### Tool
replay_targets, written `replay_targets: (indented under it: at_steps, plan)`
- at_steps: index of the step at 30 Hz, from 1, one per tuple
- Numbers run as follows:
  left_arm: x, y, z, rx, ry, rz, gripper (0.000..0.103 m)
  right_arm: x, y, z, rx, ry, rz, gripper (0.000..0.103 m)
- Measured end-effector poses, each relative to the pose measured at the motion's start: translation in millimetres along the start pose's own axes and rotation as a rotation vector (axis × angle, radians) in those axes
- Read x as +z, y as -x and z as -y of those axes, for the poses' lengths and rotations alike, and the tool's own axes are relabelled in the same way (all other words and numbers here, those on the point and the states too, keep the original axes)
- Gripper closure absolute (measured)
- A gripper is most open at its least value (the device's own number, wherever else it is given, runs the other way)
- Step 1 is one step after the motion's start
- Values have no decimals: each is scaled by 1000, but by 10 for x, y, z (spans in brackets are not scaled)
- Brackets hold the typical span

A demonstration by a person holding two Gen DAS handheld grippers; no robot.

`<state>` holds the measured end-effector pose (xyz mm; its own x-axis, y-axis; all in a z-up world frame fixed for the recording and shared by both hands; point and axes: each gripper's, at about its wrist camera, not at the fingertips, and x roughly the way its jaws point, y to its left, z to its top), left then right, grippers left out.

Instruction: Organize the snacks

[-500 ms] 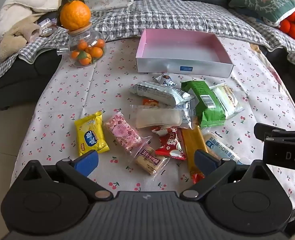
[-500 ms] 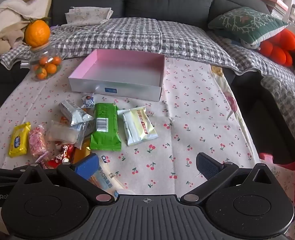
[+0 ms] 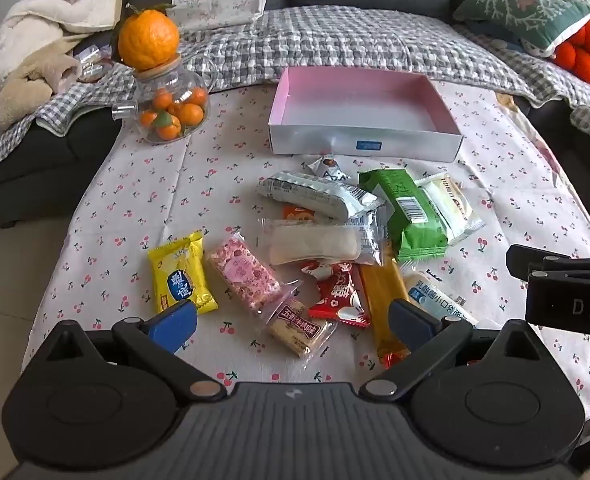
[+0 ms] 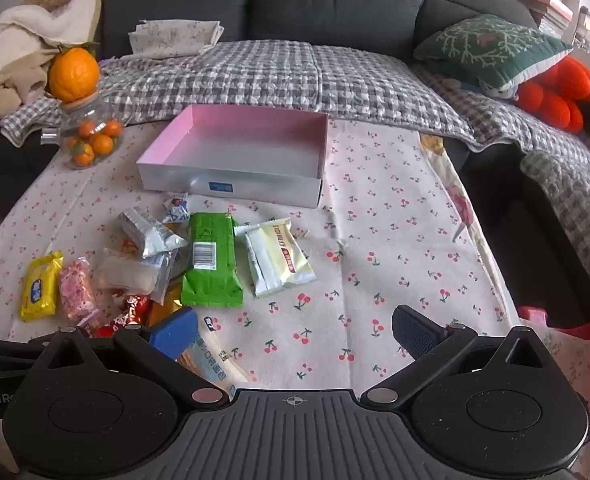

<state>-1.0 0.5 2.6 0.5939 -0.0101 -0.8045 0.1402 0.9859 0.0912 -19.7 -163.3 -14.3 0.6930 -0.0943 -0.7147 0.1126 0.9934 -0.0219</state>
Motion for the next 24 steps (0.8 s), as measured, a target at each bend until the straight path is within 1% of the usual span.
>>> replay_targets:
  at_steps: [14, 24]
  plan:
    - [-1, 2, 11, 1, -4, 17, 1, -8, -12, 1, -5, 0, -10, 0]
    - [-1, -5, 12, -1, -4, 16, 1, -16, -18, 7, -5, -1, -11, 0]
